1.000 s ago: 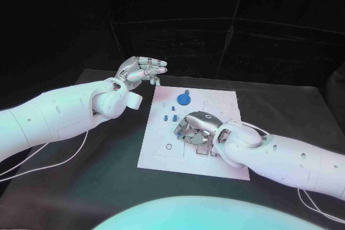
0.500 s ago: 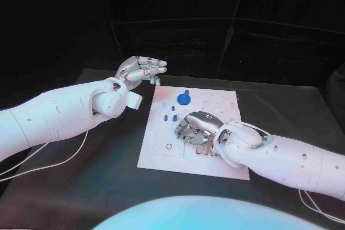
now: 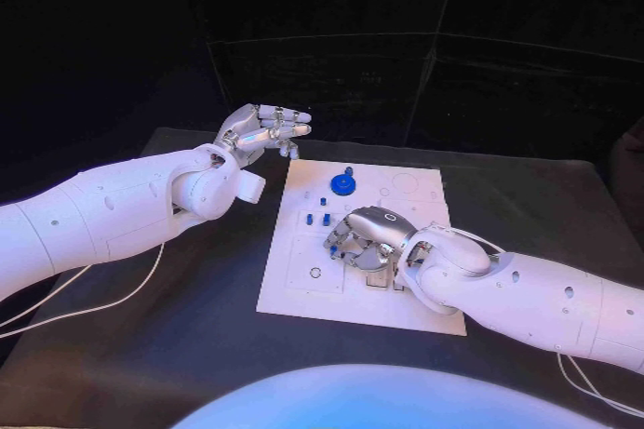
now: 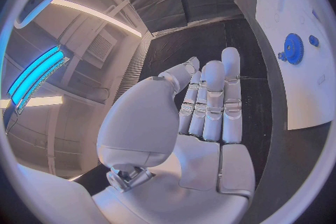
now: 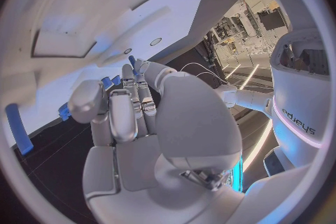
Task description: Assemble the parts on the task board
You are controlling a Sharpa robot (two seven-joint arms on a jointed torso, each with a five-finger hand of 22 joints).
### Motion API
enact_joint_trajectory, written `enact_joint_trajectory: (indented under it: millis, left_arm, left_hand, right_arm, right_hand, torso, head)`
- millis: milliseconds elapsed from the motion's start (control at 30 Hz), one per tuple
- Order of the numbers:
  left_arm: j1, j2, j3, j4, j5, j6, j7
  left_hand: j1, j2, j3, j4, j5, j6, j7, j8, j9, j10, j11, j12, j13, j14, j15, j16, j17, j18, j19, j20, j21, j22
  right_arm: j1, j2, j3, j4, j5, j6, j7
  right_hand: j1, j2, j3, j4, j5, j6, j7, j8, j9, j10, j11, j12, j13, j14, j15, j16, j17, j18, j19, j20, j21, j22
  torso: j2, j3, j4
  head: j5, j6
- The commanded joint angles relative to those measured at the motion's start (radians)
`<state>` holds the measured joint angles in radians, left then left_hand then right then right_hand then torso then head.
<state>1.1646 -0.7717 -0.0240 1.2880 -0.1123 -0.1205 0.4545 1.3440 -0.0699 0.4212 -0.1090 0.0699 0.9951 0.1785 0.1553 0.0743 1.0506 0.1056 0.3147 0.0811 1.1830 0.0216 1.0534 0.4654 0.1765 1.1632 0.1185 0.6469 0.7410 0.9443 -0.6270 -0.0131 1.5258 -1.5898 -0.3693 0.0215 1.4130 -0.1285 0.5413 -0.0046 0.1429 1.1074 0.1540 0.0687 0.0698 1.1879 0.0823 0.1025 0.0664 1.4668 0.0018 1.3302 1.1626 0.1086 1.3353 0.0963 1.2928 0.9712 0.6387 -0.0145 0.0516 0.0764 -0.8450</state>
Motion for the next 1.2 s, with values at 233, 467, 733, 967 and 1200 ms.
enact_joint_trajectory:
  millis: [233,467,733,967,1200]
  left_arm:
    - [0.001,0.001,0.001,0.000,0.004,0.008,0.015]
    - [0.001,0.000,0.001,0.001,0.004,0.008,0.015]
    - [0.001,0.001,0.001,0.000,0.004,0.009,0.014]
    - [0.001,0.001,0.001,0.000,0.004,0.010,0.014]
    - [0.002,0.001,0.001,0.001,0.004,0.011,0.013]
  left_hand:
    - [0.009,0.000,-0.001,-0.006,0.005,0.002,0.004,0.007,-0.001,-0.007,0.003,0.004,-0.001,-0.006,-0.001,-0.003,-0.001,0.007,-0.005,0.000,-0.006,-0.002]
    - [0.009,0.000,-0.001,-0.006,0.005,0.002,0.004,0.007,-0.001,-0.007,0.003,0.004,-0.001,-0.006,-0.001,-0.003,-0.001,0.007,-0.005,0.000,-0.006,-0.002]
    - [0.009,0.000,-0.001,-0.006,0.005,0.002,0.004,0.007,-0.001,-0.007,0.003,0.004,-0.001,-0.006,-0.001,-0.003,-0.001,0.007,-0.005,0.000,-0.006,-0.002]
    - [0.009,0.000,-0.001,-0.006,0.005,0.002,0.004,0.007,-0.001,-0.007,0.003,0.004,-0.001,-0.006,-0.001,-0.003,-0.001,0.007,-0.005,0.000,-0.006,-0.002]
    - [0.009,0.000,-0.001,-0.006,0.005,0.002,0.004,0.007,-0.001,-0.007,0.003,0.004,-0.001,-0.006,-0.001,-0.003,-0.001,0.007,-0.005,0.000,-0.006,-0.002]
  right_arm:
    - [0.001,-0.002,0.000,-0.002,-0.001,0.039,-0.004]
    - [0.001,-0.001,0.000,-0.003,-0.004,0.052,-0.009]
    - [0.001,0.001,0.000,-0.006,-0.007,0.062,-0.013]
    - [0.001,0.005,0.000,-0.010,-0.013,0.061,-0.018]
    - [0.001,0.010,0.000,-0.016,-0.040,0.069,-0.040]
  right_hand:
    - [-0.012,0.002,-0.005,-0.006,-0.006,0.011,0.000,0.003,0.001,0.009,0.001,0.001,0.001,0.036,-0.005,0.004,0.001,0.000,0.007,0.002,0.004,0.001]
    - [-0.014,0.001,-0.007,-0.006,-0.007,0.011,0.000,0.003,0.001,0.009,0.001,0.000,0.001,0.036,-0.006,0.004,0.000,0.000,0.006,0.002,0.004,0.000]
    - [-0.014,0.002,-0.007,-0.006,-0.008,0.011,0.000,0.003,0.001,0.009,0.001,0.000,0.001,0.036,-0.006,0.004,0.001,0.000,0.006,0.002,0.004,0.000]
    - [-0.016,0.002,-0.008,-0.006,-0.009,0.011,0.000,0.003,0.001,0.009,0.001,0.000,0.001,0.036,-0.006,0.004,0.001,0.000,0.006,0.002,0.004,0.000]
    - [-0.027,-0.002,-0.018,-0.006,-0.019,0.007,0.000,0.001,0.000,0.002,0.002,-0.004,0.000,0.035,-0.005,0.004,-0.001,0.000,0.005,0.002,0.003,-0.001]
  torso:
    - [0.000,-0.0003,0.0003]
    - [0.000,0.0000,0.0002]
    - [0.000,-0.0003,0.0001]
    - [0.000,-0.0002,0.0002]
    - [0.000,-0.0005,0.0006]
  head:
    - [0.001,-0.004]
    - [0.001,-0.005]
    - [0.002,-0.006]
    - [0.001,-0.007]
    - [0.001,-0.006]
